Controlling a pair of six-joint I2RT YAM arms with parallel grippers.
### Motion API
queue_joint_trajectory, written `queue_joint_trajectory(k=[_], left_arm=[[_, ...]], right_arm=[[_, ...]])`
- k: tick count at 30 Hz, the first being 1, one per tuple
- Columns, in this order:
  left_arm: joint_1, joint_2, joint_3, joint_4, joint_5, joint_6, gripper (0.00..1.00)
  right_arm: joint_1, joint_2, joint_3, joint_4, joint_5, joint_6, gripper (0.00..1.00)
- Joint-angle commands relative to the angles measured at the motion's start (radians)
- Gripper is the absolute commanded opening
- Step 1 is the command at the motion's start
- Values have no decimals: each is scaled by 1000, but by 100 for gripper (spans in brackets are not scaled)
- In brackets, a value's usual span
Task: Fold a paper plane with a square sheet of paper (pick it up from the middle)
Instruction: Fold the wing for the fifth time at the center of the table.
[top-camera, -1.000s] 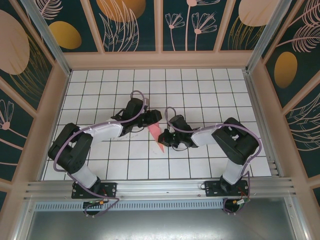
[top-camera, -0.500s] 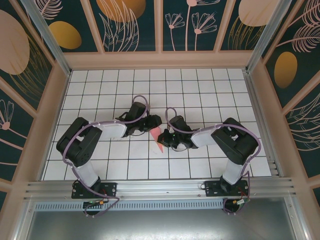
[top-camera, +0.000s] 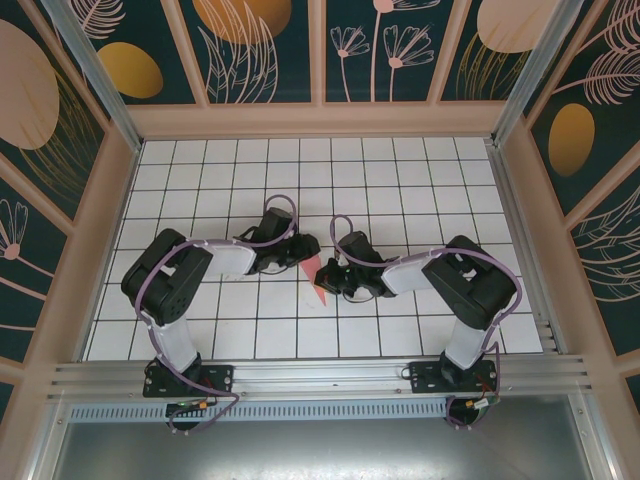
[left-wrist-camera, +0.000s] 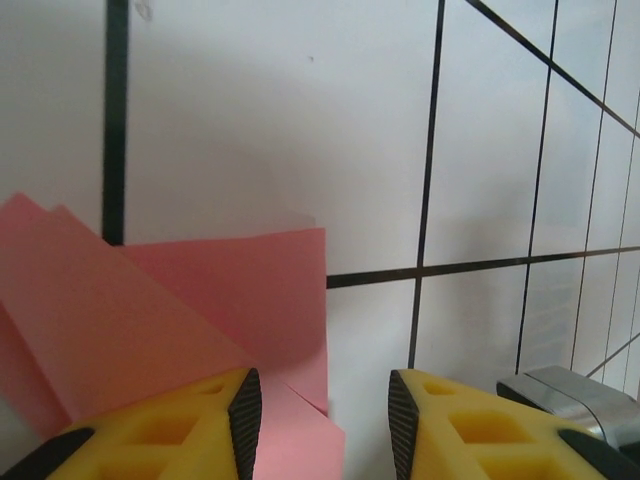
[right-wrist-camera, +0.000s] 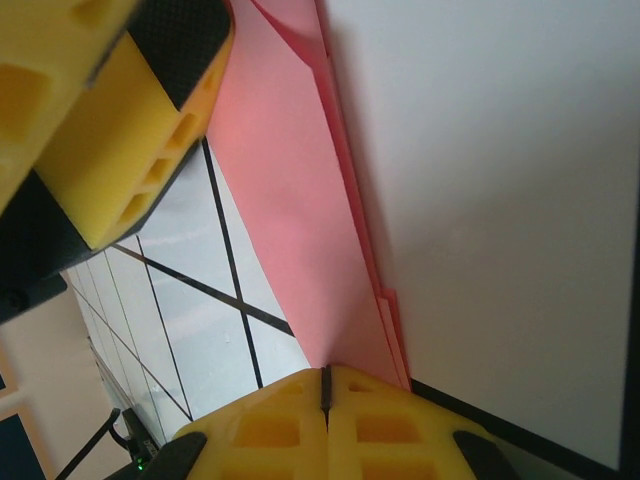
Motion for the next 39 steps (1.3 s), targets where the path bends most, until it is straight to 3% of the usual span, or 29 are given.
queue_joint_trajectory(k=[1, 32, 36, 39], left_arm=[[45, 35, -13, -45, -65, 49, 42], [208, 49, 104, -181, -75, 187, 41], [210, -21, 106, -188, -42, 188, 42], [209, -79, 75, -126, 60, 169, 41]], right_arm=[[19, 44, -28, -154, 37, -28, 2], [32, 53, -14, -151, 19, -36, 2], [34, 55, -7, -149, 19, -35, 2], [34, 58, -4, -146, 23, -27, 2]])
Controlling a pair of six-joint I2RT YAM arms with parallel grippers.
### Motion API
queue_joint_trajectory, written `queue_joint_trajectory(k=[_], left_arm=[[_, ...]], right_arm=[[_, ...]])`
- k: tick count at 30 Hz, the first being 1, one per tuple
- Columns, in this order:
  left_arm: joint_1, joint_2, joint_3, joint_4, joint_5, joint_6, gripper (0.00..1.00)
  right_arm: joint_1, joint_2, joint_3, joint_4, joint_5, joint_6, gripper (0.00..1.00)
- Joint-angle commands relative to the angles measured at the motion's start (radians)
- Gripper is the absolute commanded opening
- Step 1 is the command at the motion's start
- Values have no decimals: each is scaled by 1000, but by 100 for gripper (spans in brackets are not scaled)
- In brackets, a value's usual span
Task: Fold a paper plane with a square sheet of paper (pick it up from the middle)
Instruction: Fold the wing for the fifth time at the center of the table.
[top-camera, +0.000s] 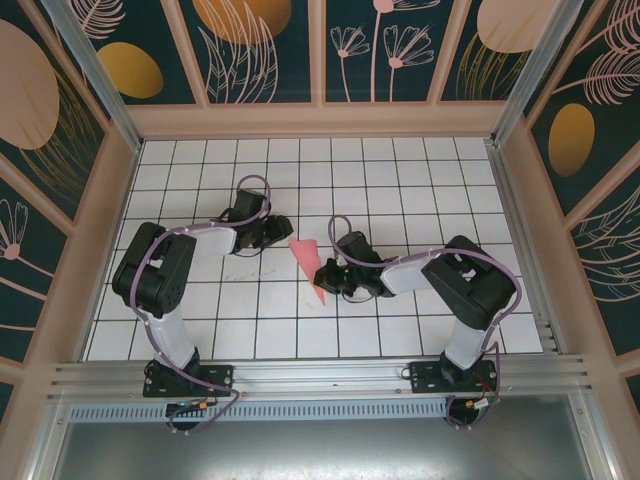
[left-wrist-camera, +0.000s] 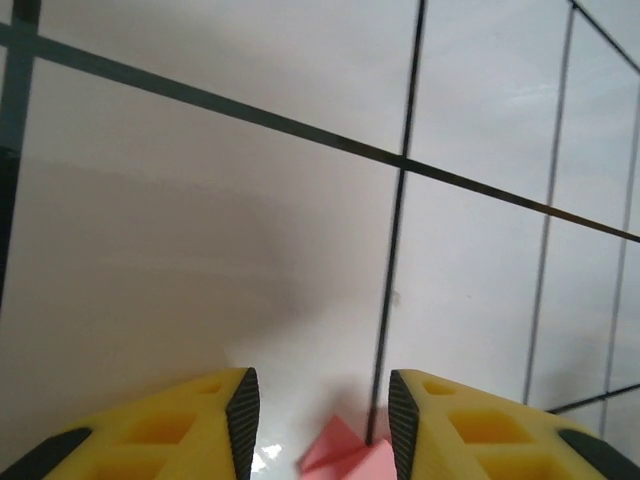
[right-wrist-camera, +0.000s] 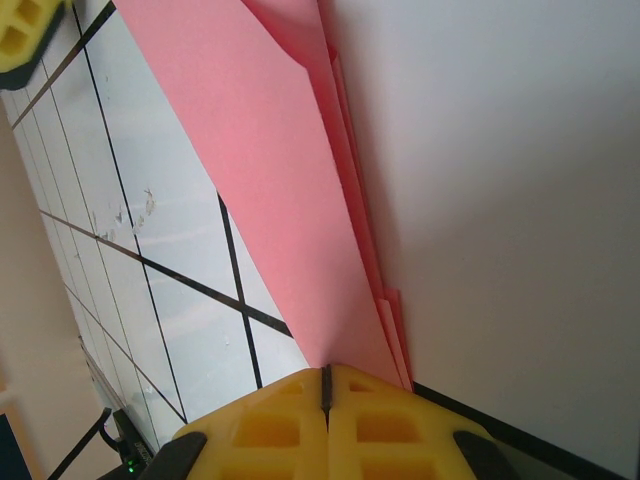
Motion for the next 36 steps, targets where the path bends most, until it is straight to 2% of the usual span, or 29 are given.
queue_joint_trajectory(k=[1, 5, 10, 17, 26, 29, 36], left_arm=[[6, -87, -35, 61, 118, -7, 39], [-21, -95, -87, 174, 241, -53, 34], [-94, -63, -76, 195, 277, -35, 33], [-118, 29, -131, 312, 255, -86, 32], [-119, 101, -139, 219, 138, -48, 28], [-119, 100, -146, 206, 128, -43, 27], [-119, 96, -145, 182, 116, -34, 26]], right_arm=[[26, 56, -12, -136, 10, -8, 2], [26, 57, -9, -132, 16, -2, 2], [26, 60, -4, -132, 16, 0, 2], [27, 66, 7, -138, 8, 1, 2], [29, 43, 49, -165, 8, -24, 3], [33, 25, 91, -198, 27, -49, 3], [35, -5, 157, -155, 19, -60, 5]])
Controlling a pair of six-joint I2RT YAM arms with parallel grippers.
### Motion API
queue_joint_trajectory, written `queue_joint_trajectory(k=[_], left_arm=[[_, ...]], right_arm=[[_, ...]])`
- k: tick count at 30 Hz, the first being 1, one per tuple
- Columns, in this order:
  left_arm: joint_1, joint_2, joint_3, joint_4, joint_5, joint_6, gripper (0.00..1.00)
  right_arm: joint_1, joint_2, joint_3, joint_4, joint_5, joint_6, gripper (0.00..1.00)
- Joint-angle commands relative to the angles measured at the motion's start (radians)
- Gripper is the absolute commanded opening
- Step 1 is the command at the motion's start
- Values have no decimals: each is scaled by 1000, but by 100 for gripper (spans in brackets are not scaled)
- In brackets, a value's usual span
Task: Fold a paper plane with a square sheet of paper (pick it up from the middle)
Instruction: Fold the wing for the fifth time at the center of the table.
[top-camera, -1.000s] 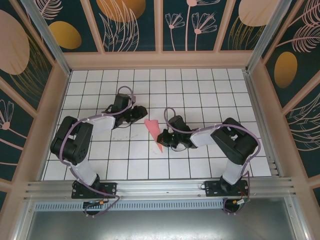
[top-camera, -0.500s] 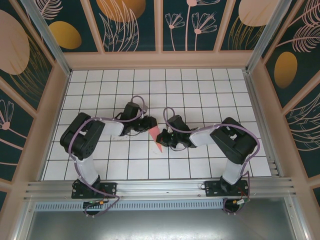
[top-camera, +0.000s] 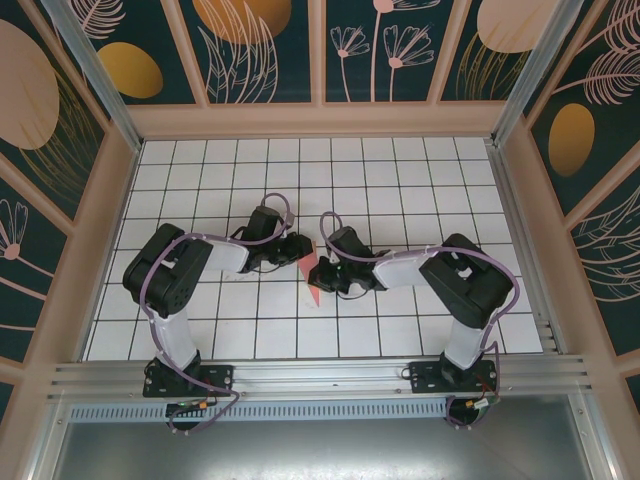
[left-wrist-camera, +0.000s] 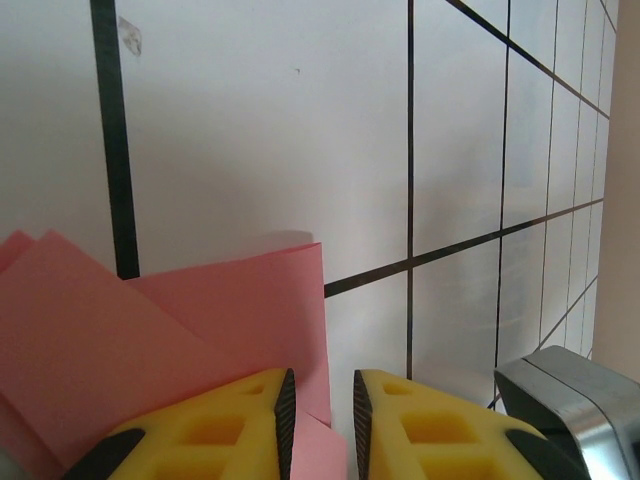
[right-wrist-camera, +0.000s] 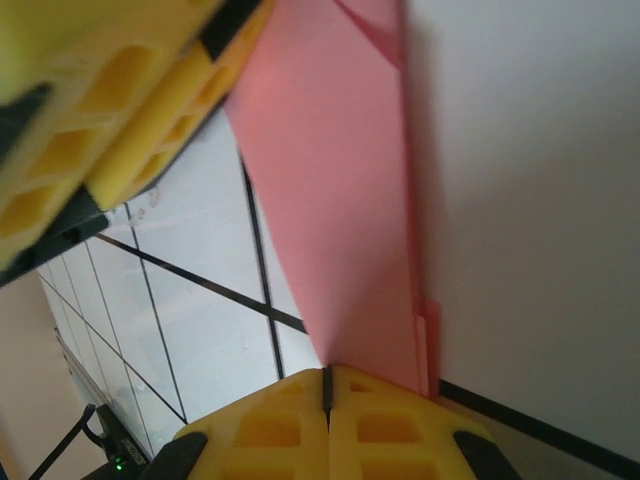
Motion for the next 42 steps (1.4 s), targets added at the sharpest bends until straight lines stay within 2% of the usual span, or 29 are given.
queue_joint_trajectory(k=[1, 5, 13, 22, 32, 42], left_arm=[[3, 45, -17, -89, -88, 29, 26], [3, 44, -16, -92, -90, 28, 26], [3, 40, -14, -103, -109, 16, 25], [3, 47, -27, -103, -133, 2, 24], [3, 48, -20, -114, -133, 7, 24], [3, 36, -22, -120, -126, 13, 25]], right_arm=[[6, -15, 52, -4, 4, -26, 5], [2, 30, 77, -24, 7, -36, 5], [-6, 84, -15, 32, -54, -18, 5], [18, -34, -178, 66, -79, 4, 6], [73, -101, -230, -16, -49, 2, 6], [63, -183, -117, -75, -3, -42, 6]])
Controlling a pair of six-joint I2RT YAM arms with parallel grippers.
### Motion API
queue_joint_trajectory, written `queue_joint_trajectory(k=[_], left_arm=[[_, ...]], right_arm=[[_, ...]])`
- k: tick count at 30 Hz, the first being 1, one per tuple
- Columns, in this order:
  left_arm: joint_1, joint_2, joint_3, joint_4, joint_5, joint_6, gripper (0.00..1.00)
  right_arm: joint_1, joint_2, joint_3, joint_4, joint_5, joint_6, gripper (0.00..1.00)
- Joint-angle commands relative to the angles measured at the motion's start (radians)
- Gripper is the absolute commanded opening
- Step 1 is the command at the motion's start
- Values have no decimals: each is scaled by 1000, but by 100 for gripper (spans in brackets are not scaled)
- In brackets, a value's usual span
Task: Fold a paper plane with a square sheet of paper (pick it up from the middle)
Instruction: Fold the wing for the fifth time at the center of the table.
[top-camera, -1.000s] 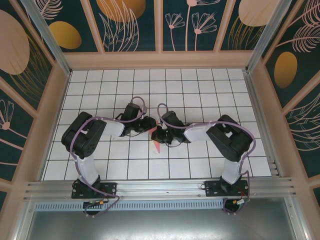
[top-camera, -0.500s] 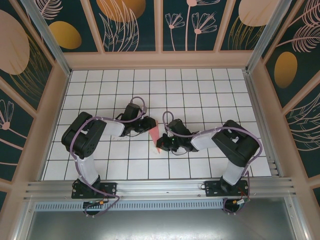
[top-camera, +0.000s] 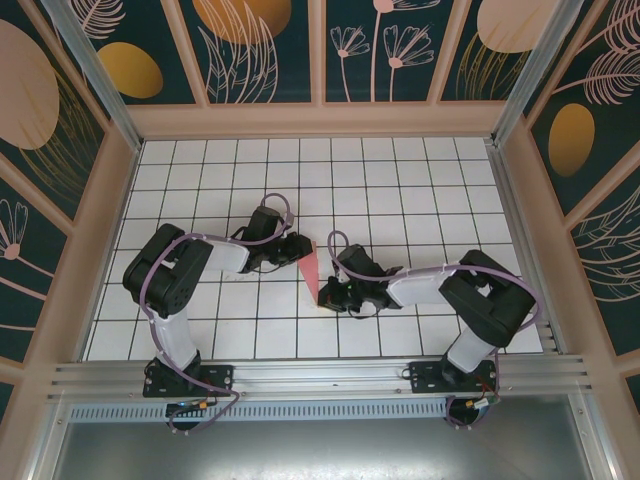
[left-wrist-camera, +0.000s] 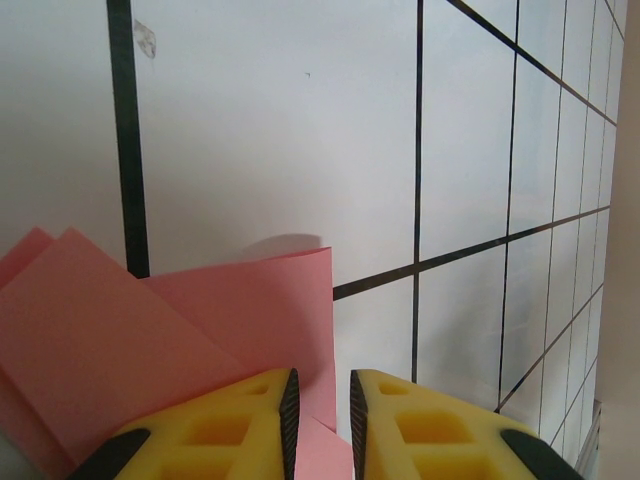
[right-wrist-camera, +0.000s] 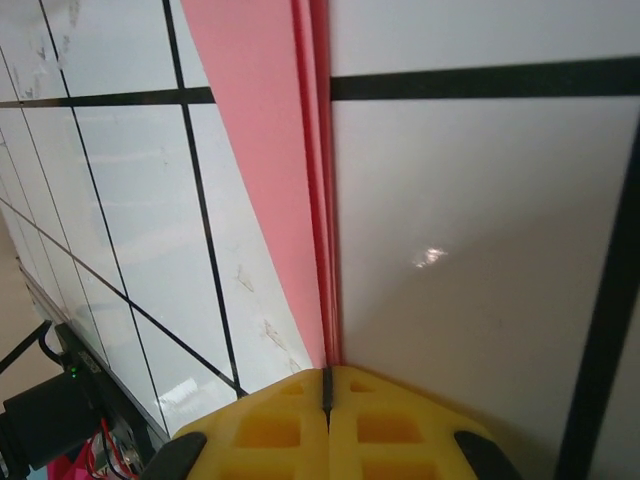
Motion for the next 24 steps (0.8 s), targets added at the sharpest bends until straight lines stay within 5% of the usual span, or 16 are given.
queue_joint_trajectory(k=[1, 9, 24], left_arm=[[6, 36, -23, -113, -107, 23, 25], [6, 34, -18, -119, -104, 24, 25], [6, 35, -17, -126, -113, 25, 25]], right_arm=[[9, -24, 75, -41, 20, -24, 7], [4, 108, 178, -31, 13, -43, 6], [19, 105, -30, 55, -22, 23, 7]])
